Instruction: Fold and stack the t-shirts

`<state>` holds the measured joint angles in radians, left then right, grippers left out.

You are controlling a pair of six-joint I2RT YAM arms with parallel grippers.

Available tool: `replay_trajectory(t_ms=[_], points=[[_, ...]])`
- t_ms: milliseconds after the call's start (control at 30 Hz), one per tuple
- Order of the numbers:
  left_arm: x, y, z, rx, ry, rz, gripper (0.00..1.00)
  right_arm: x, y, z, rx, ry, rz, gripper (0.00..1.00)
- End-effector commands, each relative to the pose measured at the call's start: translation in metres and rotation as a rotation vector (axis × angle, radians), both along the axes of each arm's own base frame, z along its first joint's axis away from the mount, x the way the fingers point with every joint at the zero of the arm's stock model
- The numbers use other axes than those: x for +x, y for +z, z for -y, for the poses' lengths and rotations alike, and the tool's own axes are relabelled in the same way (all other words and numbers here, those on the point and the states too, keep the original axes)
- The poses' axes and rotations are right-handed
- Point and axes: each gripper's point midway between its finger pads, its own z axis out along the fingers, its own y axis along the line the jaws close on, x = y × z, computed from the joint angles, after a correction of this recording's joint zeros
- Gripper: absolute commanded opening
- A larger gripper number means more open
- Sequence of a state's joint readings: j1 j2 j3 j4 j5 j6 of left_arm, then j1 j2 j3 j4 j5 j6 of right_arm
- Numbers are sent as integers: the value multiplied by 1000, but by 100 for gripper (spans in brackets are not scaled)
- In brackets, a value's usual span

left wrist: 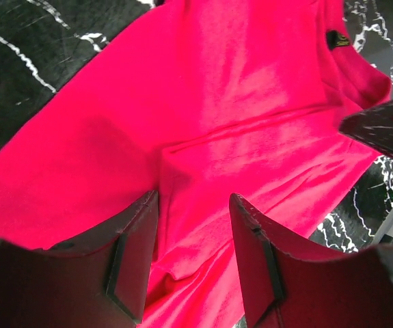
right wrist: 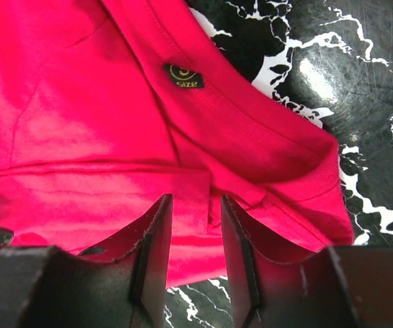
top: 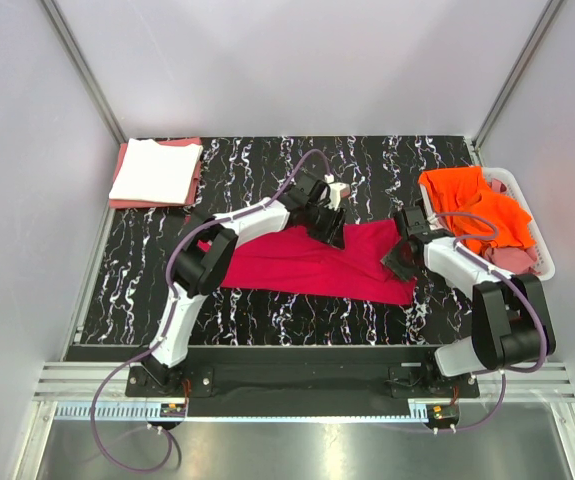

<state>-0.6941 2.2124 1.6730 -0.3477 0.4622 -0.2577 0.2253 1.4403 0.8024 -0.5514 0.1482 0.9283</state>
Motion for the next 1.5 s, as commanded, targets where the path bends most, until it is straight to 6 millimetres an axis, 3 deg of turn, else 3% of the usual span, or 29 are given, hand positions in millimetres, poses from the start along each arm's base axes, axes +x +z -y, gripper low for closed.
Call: replay_trajectory(t_ms=[0, 167, 200, 300, 367, 500, 533, 567, 867, 1067, 1267, 1467], points=[[11, 24, 17, -79, -43, 72, 50, 11, -2, 4, -11, -57, 45, 41], [8, 19, 19, -74, -51, 68, 47, 16, -4, 6, -11, -79, 80, 32], [8, 18, 18, -72, -53, 68, 46, 16, -4, 7, -16, -81, 84, 17], [6, 17, 19, -73, -62, 66, 41, 16, 0, 10, -27, -78, 101, 1], [7, 17, 19, -72, -62, 68, 35, 15, 2, 11, -37, -67, 112, 0], [10, 21, 20, -71, -55, 77, 12, 17, 22, 7, -11, -34, 172, 0], [10, 23, 20, -70, -54, 81, 1, 15, 24, 5, 3, -24, 175, 0], [10, 25, 19, -70, -52, 85, 0, 13, 25, 4, 12, -23, 183, 0], [7, 49, 12, -80, -47, 125, 0, -6, 42, -8, 93, -10, 253, 0], [4, 45, 8, -68, -48, 122, 0, -15, 54, -30, 122, 9, 303, 0], [1, 37, 8, -59, -52, 106, 0, -19, 74, -30, 104, -10, 354, 0], [1, 30, 6, -52, -49, 92, 0, -23, 80, -49, 92, 32, 351, 0]])
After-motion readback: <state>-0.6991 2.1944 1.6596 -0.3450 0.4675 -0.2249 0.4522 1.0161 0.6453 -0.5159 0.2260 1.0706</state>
